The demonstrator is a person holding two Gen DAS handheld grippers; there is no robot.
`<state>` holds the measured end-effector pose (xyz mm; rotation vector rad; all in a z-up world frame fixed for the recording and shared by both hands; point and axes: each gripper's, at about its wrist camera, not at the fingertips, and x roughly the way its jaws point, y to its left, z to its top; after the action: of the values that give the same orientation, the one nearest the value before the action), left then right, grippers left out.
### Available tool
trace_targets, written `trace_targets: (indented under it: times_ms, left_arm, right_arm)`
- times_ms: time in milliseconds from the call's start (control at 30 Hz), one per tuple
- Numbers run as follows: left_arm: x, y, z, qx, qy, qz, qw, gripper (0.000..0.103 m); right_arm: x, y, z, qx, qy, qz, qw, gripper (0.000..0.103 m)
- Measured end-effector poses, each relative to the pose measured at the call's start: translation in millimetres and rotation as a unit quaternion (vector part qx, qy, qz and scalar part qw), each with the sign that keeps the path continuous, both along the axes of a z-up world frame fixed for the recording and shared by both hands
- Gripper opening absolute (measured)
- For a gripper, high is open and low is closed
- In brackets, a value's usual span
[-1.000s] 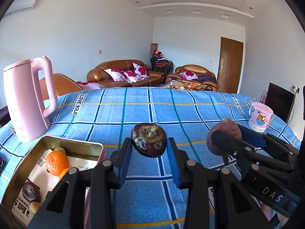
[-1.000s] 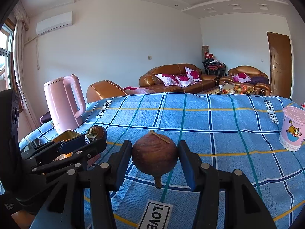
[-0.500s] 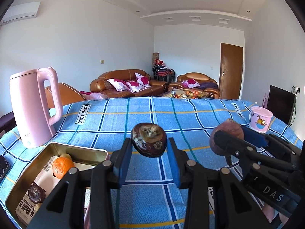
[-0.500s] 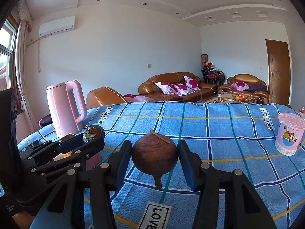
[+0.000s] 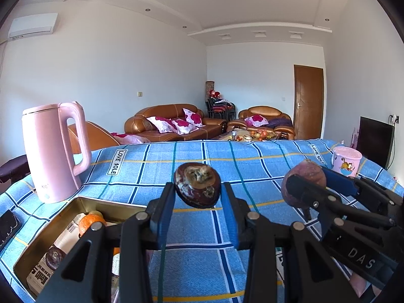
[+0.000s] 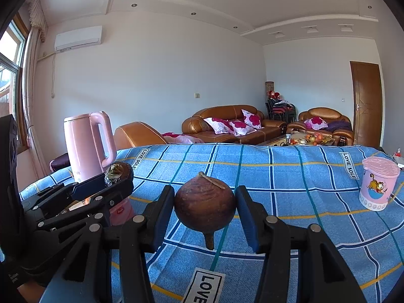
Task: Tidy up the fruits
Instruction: 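Lift and carry the mangosteen with the left gripper over the tin while the right carries the passion fruit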
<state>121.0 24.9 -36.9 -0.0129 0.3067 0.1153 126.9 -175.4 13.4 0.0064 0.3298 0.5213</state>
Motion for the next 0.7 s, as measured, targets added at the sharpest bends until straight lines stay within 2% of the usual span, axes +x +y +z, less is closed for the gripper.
trace_targets:
  times_ms: [700]
  left_arm:
    - [-19, 3, 2, 0.001, -0.016, 0.007, 0.9998, 0.039]
  right_arm:
    - [-19, -4, 3, 0.001, -0.030, 0.000, 1.000, 0.052]
